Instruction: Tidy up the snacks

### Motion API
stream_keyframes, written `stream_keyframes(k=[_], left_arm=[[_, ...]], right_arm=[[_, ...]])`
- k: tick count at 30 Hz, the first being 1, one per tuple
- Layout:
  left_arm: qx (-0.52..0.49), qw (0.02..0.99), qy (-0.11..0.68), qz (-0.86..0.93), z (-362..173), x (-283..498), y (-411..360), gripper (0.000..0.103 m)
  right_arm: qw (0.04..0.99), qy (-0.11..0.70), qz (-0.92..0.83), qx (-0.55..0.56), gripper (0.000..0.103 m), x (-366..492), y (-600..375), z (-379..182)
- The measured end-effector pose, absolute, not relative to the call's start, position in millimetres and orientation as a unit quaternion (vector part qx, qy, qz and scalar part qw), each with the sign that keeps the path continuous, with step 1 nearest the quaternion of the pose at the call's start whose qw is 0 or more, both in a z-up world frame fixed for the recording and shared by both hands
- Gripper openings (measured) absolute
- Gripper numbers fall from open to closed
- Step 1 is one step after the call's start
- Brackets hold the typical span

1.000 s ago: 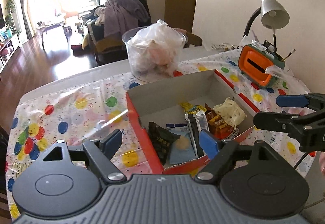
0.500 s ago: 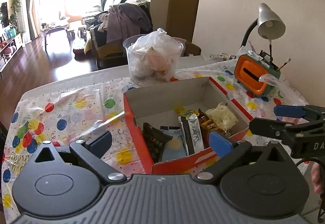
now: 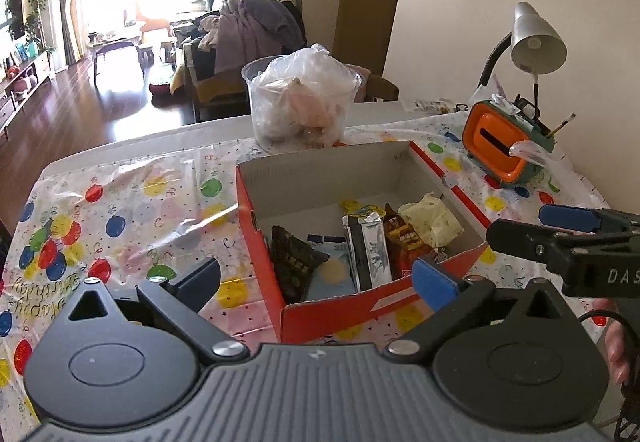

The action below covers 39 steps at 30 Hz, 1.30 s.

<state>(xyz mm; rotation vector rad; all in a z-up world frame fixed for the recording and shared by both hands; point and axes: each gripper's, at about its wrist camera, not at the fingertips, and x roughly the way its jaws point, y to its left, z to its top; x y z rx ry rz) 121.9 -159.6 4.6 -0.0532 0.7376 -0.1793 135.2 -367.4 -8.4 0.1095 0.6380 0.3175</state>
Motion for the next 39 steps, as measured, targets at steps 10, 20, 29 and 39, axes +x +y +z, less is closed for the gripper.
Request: stream_keyframes(k=[10,20,29,39], left_arm=[[-0.033,0.931,0.356,-0.078,6.0,122.1,-160.8,0.103],[-0.039,0.934,0.348,-0.077,10.0,122.9,-159.1,0.103],[-0.044,0.939,0.332,-0.081,16.4,118.7,-156.4,0.103],[-0.044,0.944,0.315,-0.087,24.2,113.1,-154.3,0.103]], right_arm=[[0.937,0.306,0.163,0.036,0.103,132.6,-364.3,-9.6],[0.941,0.291,0.165,0.041,0.103,132.7,-365.4,-4.8],[0.945,0.283,0.159,0.029,0.103,131.0,-358.7,-1.3],[0.948,0.273,0.160,0.034,0.103,127.9,-356.9,3.6]])
